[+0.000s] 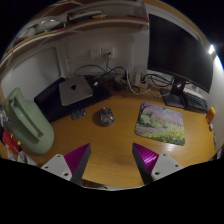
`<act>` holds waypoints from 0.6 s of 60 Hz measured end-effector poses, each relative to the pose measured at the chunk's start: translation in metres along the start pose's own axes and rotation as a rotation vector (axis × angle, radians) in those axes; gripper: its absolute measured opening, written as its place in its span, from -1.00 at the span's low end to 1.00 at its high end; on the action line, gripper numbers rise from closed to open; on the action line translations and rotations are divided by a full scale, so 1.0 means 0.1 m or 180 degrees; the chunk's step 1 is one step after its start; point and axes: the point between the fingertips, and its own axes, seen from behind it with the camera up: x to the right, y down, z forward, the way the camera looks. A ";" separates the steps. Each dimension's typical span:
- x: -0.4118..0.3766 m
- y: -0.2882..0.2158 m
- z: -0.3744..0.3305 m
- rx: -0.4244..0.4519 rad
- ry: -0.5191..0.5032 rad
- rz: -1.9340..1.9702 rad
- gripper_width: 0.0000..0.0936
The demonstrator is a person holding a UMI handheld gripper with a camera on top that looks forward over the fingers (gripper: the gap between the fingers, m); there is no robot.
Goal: Arrange mouse
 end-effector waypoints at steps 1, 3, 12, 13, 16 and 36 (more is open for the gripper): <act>-0.01 -0.01 0.03 0.0003 0.0009 0.0004 0.85; -0.03 -0.04 0.10 0.0018 0.0029 0.0012 0.85; -0.16 -0.12 0.45 0.0086 0.0051 0.0021 0.85; -0.17 -0.13 0.49 0.0093 0.0050 0.0018 0.85; -0.19 -0.15 0.61 0.0108 0.0071 -0.0005 0.85; -0.14 -0.47 1.33 0.0265 0.0264 -0.0024 0.85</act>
